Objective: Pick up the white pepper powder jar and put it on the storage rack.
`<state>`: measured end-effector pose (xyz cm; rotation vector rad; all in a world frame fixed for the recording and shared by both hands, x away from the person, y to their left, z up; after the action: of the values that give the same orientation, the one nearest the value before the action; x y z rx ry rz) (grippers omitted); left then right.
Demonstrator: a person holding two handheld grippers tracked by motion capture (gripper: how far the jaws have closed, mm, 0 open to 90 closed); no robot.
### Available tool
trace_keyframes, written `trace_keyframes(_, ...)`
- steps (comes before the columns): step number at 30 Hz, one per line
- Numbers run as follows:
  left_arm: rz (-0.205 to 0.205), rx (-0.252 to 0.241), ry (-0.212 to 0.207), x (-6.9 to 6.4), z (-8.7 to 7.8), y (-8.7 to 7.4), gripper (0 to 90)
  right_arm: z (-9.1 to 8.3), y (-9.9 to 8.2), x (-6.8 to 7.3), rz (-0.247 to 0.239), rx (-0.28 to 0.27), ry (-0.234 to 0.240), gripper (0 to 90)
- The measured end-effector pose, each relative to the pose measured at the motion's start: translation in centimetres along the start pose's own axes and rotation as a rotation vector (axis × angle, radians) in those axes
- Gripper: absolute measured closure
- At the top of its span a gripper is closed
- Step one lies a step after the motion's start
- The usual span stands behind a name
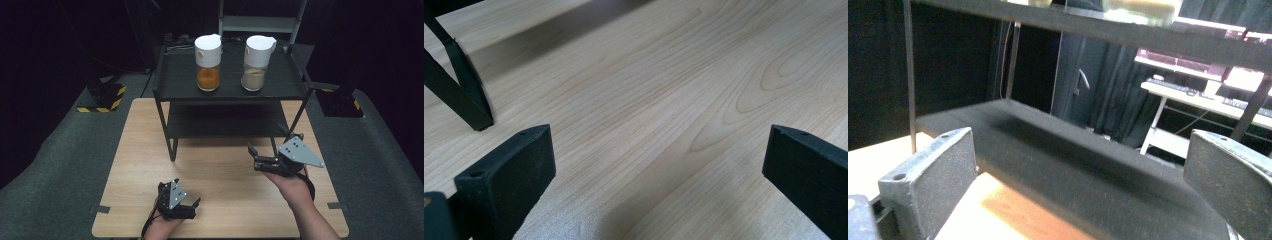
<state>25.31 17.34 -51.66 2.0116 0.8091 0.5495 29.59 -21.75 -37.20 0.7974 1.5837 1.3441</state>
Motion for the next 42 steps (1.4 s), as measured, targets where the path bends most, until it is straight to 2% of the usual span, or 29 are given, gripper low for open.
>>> trace_keyframes(3,0.004,0.002,0.002,-0.1,0.1,0.0,0.7,-0.5,-1.4,0.5,-0.024,0.025,0.000,0.0)
trace_keyframes(5,0.005,0.004,0.002,-0.1,0.1,0.0,0.7,-0.6,-1.6,0.6,-0.028,0.031,0.002,0.0)
trace_keyframes(8,0.004,0.003,0.003,-0.1,0.1,0.0,0.7,-1.1,-3.2,1.1,-0.049,0.056,0.006,0.0)
trace_keyframes(9,0.004,0.003,0.003,-0.1,0.1,0.0,0.7,-1.1,-3.2,1.1,-0.049,0.056,0.006,0.0)
trace_keyframes(17,0.009,0.005,0.003,-0.1,0.1,0.0,0.7,-2.0,-6.5,1.4,-0.058,0.114,0.006,0.0)
trace_keyframes(18,0.009,0.005,0.003,-0.1,0.1,0.1,0.7,-2.2,-7.5,1.5,-0.065,0.131,0.007,0.0)
trace_keyframes(19,0.008,0.005,0.003,-0.1,0.1,0.0,0.7,-2.2,-7.5,1.5,-0.065,0.131,0.007,0.0)
trace_keyframes(20,0.008,0.005,0.003,-0.1,0.1,0.0,0.7,-2.3,-8.5,1.5,-0.075,0.155,0.008,0.0)
trace_keyframes(21,0.008,0.005,0.003,-0.1,0.1,0.1,0.7,-2.3,-8.5,1.5,-0.075,0.155,0.008,0.0)
trace_keyframes(22,0.009,0.006,0.003,-0.1,0.1,0.1,0.7,-2.5,-9.4,1.5,-0.075,0.178,0.007,0.0)
trace_keyframes(23,0.009,0.006,0.003,-0.1,0.1,0.1,0.7,-2.5,-9.4,1.5,-0.075,0.178,0.007,0.0)
trace_keyframes(28,0.010,0.008,0.004,-0.1,0.1,0.1,0.7,-3.0,-11.6,1.4,-0.076,0.236,-0.003,0.0)
trace_keyframes(42,0.012,0.010,0.007,-0.2,0.1,0.1,0.7,-4.0,-15.1,0.9,-0.087,0.336,-0.030,0.0)
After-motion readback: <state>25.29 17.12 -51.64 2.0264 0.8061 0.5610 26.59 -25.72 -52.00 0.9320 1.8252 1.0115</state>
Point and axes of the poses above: each handheld gripper's, and its own axes: z roughly forward along the jaws, y roughly out of its top, x roughly to its left, the point moved 8 cm from there along z, roughly forward along the jaws, and after that the axes turned 9 degrees about -y, right-handed, at the moved point
